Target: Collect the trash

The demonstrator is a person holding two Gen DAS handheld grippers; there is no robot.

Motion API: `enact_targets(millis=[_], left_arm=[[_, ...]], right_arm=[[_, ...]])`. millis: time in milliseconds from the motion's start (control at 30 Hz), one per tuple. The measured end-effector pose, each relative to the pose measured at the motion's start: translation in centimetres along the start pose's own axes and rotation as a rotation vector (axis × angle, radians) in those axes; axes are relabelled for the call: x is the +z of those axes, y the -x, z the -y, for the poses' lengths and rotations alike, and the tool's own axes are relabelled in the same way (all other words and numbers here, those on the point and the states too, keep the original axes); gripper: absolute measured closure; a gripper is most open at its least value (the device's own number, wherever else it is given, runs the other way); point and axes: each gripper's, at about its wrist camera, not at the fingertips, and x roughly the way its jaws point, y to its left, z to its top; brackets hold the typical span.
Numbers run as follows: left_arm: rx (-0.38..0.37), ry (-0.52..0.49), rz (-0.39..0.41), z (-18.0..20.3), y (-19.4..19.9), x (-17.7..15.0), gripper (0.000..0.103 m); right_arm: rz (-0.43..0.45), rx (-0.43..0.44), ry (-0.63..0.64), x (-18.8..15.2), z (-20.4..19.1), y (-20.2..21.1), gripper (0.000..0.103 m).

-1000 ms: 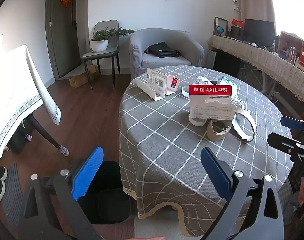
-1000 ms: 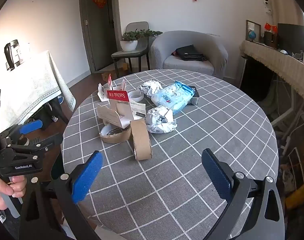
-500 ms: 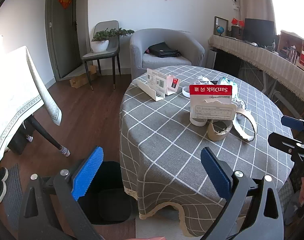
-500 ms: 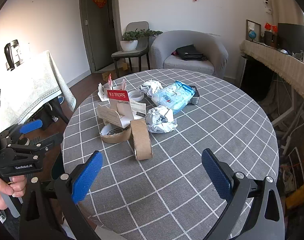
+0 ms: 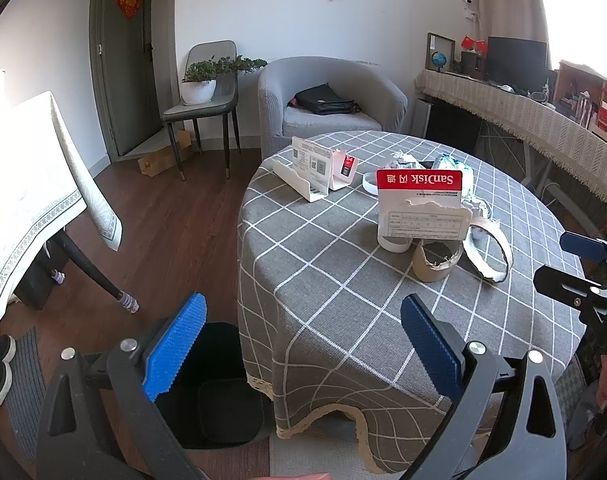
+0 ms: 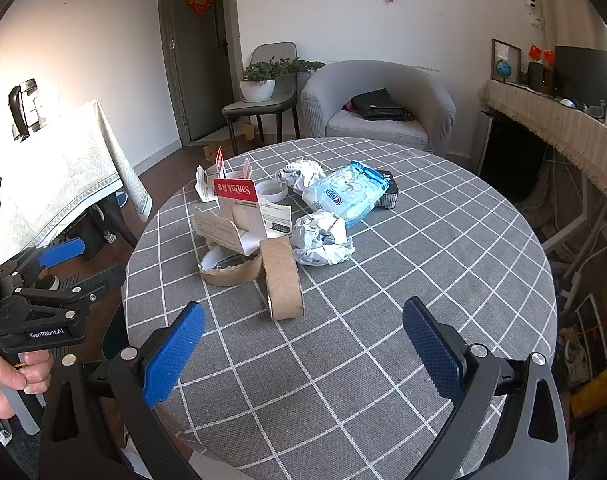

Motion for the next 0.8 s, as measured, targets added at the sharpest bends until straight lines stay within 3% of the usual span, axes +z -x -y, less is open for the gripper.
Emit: enact_targets(millis=[800], left_arm=[[0.003, -0.005, 0.002, 0.53, 0.48, 0.01, 0.003]], right_arm=[[-0.006, 0.002, 0.003, -0.14, -0.01, -0.10, 0.003]])
